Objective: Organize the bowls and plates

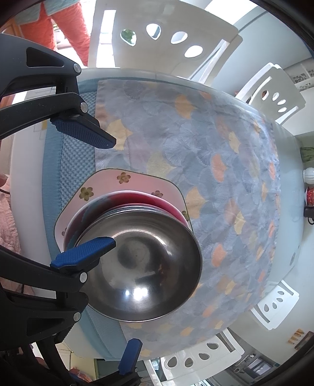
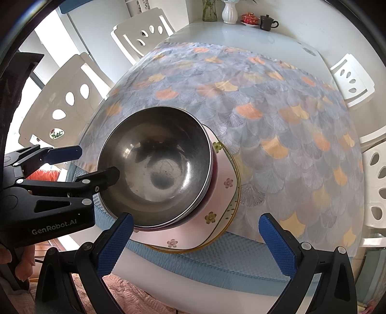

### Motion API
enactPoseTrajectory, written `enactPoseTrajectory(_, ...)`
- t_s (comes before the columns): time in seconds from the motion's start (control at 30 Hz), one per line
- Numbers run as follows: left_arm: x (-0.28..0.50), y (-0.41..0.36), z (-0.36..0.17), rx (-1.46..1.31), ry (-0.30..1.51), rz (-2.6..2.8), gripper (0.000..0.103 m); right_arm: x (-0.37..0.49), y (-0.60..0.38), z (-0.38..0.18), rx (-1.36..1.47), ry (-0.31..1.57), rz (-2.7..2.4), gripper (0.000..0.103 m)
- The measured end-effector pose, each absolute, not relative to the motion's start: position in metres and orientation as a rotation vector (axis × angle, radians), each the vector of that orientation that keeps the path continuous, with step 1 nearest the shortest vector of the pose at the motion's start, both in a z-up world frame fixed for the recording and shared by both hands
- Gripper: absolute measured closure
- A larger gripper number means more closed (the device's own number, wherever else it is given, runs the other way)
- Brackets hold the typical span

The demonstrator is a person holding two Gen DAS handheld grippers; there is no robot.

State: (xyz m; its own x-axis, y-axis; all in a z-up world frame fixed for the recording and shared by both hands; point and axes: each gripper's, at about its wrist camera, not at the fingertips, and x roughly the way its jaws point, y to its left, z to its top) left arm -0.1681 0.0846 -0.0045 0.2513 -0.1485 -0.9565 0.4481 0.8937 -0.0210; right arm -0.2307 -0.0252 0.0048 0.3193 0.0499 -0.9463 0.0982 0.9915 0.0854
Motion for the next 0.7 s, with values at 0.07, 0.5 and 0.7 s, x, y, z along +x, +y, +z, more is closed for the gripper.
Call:
enactPoseTrajectory(0.07,-0.1674,0.0846,-0.0049,0.277,1.259,-0.417,0.029,-0.2307,-0.0251,0.0050,0.136,1.246,-0.033,0.000)
enactPoseTrajectory(0.5,-0.1662,0.0845,-0.0053,0.294,1.254,-0.403,0.029,-0.2287,-0.0267,0.0026,0.139,1.250,-0.031,0.000)
enactPoseTrajectory(0.7,-0.1648,0.0850,-0.0066,0.302,1.257,-0.394,0.029,-0.2281,-0.0285,0.0018,0.138,1.251,-0.030,0.000)
